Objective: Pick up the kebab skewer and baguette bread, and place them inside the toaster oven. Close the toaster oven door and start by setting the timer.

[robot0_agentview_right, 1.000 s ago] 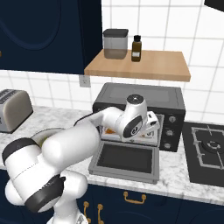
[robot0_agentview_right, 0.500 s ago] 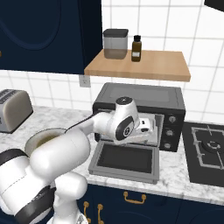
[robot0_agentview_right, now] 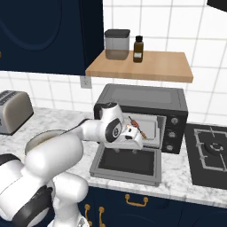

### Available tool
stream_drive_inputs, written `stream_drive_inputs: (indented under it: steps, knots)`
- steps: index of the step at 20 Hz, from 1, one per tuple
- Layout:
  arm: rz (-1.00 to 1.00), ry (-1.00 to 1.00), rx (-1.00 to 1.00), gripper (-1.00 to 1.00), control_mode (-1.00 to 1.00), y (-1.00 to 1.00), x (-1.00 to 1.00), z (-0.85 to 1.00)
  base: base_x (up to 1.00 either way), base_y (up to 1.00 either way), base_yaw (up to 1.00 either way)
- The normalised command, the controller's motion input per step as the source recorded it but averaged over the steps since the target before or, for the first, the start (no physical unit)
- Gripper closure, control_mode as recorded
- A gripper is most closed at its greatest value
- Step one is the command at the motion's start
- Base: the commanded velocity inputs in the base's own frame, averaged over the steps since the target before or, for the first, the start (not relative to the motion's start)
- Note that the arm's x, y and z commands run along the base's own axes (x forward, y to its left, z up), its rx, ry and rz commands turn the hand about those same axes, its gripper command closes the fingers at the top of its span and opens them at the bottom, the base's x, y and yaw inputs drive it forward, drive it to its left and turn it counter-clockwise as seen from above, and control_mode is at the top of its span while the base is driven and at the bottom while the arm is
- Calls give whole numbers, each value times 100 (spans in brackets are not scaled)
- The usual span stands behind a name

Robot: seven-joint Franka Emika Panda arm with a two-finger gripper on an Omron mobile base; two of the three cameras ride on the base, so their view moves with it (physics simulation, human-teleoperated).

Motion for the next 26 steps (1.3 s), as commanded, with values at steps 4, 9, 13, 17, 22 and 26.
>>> stream_drive_inputs:
  steps: [4,9,13,17,22,26]
  knots:
    - [-22,5,0,-100,-100,2,7,-16,0,0,0]
    - [-18,0,0,-100,-100,-7,19,-1,0,0,0]
    - [-17,0,3,-100,-100,-6,18,-3,0,0,0]
    - [-17,0,5,-100,-100,-2,7,-16,0,0,0]
    - [-18,0,4,-100,-100,0,10,-22,0,0,0]
    - [-17,0,3,-100,-100,0,28,-16,0,0,0]
